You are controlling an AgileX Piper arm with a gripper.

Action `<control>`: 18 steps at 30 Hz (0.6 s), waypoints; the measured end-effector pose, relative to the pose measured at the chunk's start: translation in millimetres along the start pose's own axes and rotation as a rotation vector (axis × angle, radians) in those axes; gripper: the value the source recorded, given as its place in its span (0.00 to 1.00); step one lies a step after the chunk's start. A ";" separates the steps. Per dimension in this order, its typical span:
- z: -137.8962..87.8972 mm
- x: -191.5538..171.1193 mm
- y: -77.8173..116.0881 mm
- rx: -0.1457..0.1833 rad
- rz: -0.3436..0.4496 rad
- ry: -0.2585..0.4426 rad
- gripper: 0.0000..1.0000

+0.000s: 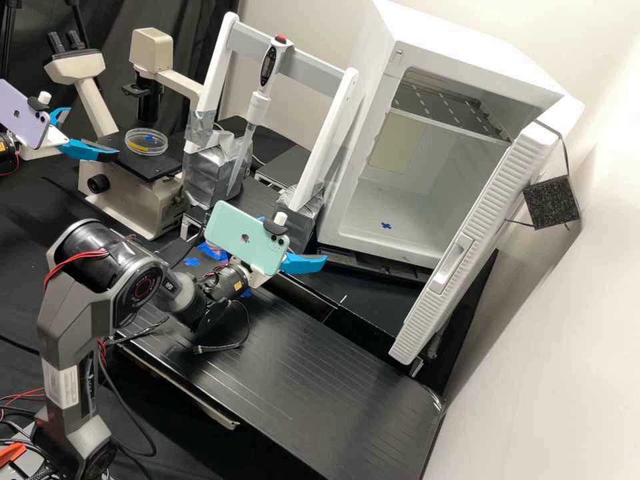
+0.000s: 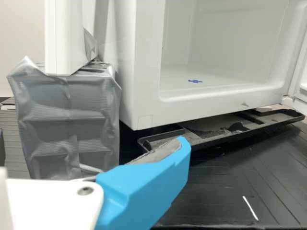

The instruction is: Move the petri dish to the bench

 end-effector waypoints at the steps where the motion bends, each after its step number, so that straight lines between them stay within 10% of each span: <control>1: 0.0 0.0 0.0 0.000 0.000 0.000 1.00; 18: -8.6 -38.9 7.7 0.039 -0.004 0.070 1.00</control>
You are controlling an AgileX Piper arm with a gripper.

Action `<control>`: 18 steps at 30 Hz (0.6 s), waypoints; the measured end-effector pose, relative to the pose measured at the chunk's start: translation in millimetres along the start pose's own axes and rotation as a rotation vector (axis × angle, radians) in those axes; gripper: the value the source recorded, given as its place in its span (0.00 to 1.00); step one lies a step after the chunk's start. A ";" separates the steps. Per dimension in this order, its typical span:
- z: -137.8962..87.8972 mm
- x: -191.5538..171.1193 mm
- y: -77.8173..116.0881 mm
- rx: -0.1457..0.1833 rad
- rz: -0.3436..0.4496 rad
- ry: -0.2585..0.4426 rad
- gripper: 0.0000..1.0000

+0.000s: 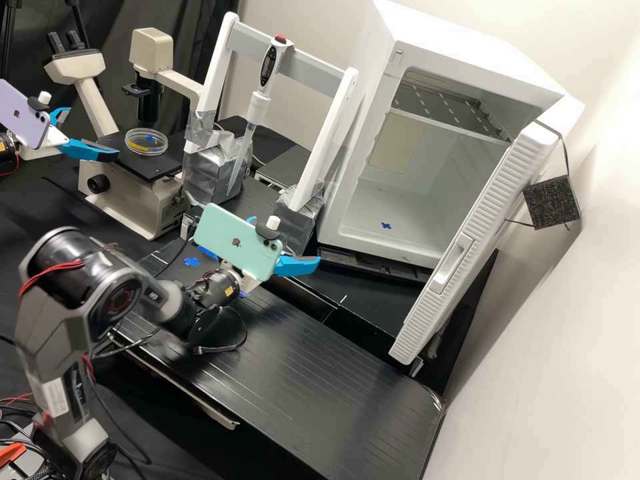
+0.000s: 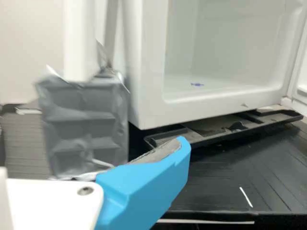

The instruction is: Move the petri dish to the bench

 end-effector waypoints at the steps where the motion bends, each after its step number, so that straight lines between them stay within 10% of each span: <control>1: -4.0 -5.4 1.9 0.004 0.004 0.022 1.00; 11: -68.6 -47.7 -5.8 0.013 -0.032 0.336 1.00; 18: -115.0 -56.1 -21.9 -0.041 -0.127 0.508 1.00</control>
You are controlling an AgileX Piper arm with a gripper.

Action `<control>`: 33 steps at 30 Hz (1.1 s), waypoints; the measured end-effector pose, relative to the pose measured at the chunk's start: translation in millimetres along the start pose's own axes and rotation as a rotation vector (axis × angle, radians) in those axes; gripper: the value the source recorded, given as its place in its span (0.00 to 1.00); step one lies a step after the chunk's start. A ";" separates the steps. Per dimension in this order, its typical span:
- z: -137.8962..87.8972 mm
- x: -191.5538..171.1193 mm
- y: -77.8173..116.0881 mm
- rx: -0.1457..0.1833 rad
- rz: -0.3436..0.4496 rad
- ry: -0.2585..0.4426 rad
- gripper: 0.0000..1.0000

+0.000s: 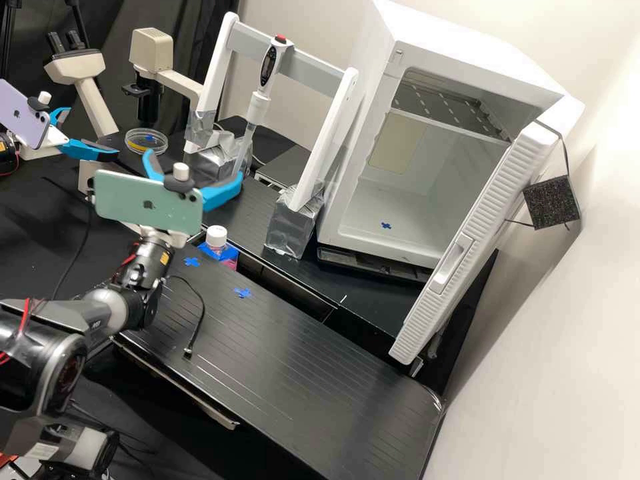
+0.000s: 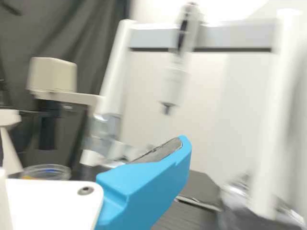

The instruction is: Move the petri dish to the bench

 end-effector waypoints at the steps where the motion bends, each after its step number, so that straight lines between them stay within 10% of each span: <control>1: -4.6 2.7 -1.5 0.002 -0.015 0.012 1.00; 10: -38.9 33.4 -8.7 -0.007 -0.109 0.133 1.00; 33: -48.9 39.1 -15.8 -0.077 -0.181 0.175 1.00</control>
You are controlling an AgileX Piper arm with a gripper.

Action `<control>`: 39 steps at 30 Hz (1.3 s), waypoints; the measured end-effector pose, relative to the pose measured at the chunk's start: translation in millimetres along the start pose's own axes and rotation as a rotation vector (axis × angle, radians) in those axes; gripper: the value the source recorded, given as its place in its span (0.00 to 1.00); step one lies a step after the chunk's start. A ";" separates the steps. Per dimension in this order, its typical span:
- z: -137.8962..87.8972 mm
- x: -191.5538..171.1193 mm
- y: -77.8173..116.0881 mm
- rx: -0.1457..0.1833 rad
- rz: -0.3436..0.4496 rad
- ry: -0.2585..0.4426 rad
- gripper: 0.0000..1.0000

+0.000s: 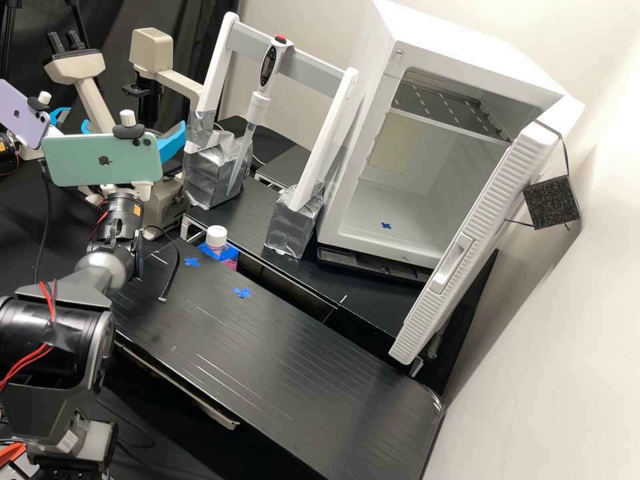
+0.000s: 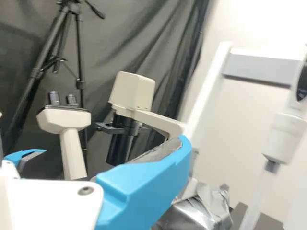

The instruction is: Move the petri dish to the bench

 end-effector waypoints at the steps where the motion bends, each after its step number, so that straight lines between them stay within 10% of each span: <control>1: -1.6 1.1 1.2 -0.009 -0.006 0.016 1.00; 12: -19.0 31.5 4.2 0.083 -0.026 0.108 1.00; 28: 33.8 133.0 -47.1 0.203 -0.284 -0.139 1.00; 39: 49.9 174.9 -50.1 0.200 -0.309 -0.168 1.00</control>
